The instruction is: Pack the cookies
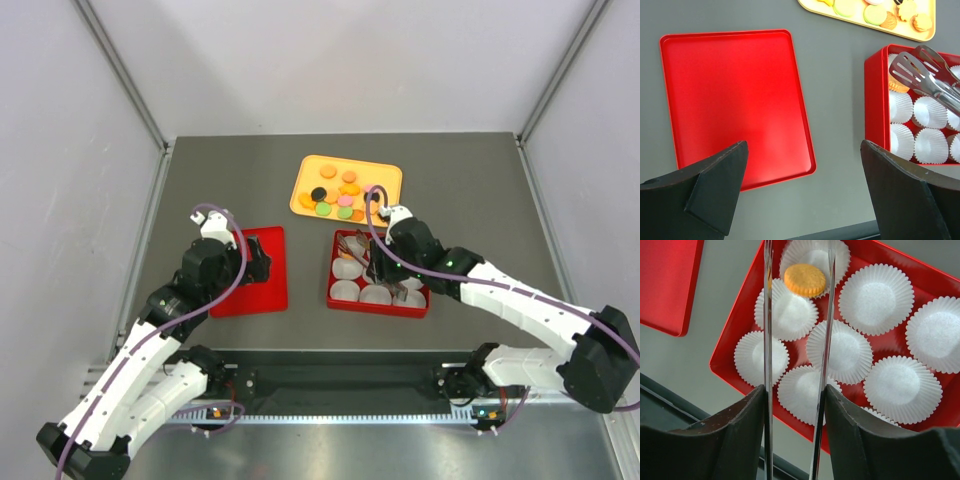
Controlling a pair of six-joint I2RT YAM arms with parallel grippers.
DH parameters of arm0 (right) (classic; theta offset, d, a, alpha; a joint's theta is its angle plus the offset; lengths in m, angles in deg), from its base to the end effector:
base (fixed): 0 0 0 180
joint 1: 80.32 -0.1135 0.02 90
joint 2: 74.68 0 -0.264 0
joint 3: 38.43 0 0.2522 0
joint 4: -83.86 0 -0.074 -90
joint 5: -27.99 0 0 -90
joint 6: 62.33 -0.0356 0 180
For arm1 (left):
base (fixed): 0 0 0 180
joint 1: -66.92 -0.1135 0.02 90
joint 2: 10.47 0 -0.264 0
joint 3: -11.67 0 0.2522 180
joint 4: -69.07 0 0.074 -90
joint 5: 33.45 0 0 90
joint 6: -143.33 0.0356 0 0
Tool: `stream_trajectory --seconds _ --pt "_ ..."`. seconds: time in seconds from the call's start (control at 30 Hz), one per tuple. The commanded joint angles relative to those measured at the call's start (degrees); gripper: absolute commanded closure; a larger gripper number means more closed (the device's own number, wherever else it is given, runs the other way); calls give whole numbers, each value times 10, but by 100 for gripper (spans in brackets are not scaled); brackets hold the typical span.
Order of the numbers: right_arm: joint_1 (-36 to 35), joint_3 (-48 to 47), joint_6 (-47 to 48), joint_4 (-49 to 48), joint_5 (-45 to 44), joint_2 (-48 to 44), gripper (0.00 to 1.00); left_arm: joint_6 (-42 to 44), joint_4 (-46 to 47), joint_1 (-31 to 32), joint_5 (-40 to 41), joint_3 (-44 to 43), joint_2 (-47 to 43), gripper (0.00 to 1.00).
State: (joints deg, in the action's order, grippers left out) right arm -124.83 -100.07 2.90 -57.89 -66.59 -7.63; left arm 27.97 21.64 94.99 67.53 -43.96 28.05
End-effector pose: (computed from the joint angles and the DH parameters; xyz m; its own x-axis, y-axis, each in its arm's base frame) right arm 0.1784 0.1714 0.2572 -0.7226 -0.1247 -0.6800 -0.3908 0.8850 0.2531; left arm 0.1343 -0.0639 0.2971 -0.5382 -0.1895 -0.8212 0.0955 0.9544 -0.2828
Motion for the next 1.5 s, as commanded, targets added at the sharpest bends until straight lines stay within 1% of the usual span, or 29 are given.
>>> stream_trajectory --seconds 0.0,0.1,0.27,0.37,0.43,0.5,0.6,0.63,0.7,0.73,0.77,0.83,0.87,0.93,0.97,1.0,1.17,1.27,1.47 --pt "-8 -2 -7 -44 -14 -2 51 1 12 0 5 -1 0 1" --pt "-8 0 -8 -42 -12 -6 51 1 12 -1 5 -1 1 1" --pt "-8 -8 -8 -19 -3 -32 52 1 12 -1 4 -1 2 1" --pt "-8 -29 0 18 11 -63 56 1 12 0 4 -1 3 1" --pt "-8 -56 9 53 9 -84 56 1 12 0 3 -1 3 1" --pt "-5 -86 17 68 4 -95 56 1 12 0 2 -1 2 1" --pt "22 -119 39 86 6 -84 55 1 12 0 2 -1 1 1" --pt "51 -127 52 86 16 -76 55 1 13 0 2 -1 1 1" --pt "85 -147 65 72 42 -48 55 1 12 0 2 0 1 1" --pt "119 -155 76 66 60 -36 55 1 12 0 3 0 1 1" --pt "133 -171 82 57 64 -5 55 1 12 0 3 -1 2 1" --pt "164 -187 94 49 76 29 55 1 12 0 5 -1 3 1" --pt "170 -204 97 45 74 65 56 1 12 0 4 -1 2 1" --pt "181 -222 107 39 58 100 56 1 12 0 6 -1 3 1" --pt "183 -237 108 37 50 133 56 0 12 0 6 -1 2 1" --pt "185 -246 110 35 30 149 55 0 12 0 6 -1 2 1" --pt "197 -316 122 24 11 251 53 0 12 0 7 -1 4 1" --pt "198 -340 122 24 8 286 51 0 12 0 9 -1 4 1" --pt "199 -366 123 26 -13 323 50 -1 12 0 9 -1 4 1"
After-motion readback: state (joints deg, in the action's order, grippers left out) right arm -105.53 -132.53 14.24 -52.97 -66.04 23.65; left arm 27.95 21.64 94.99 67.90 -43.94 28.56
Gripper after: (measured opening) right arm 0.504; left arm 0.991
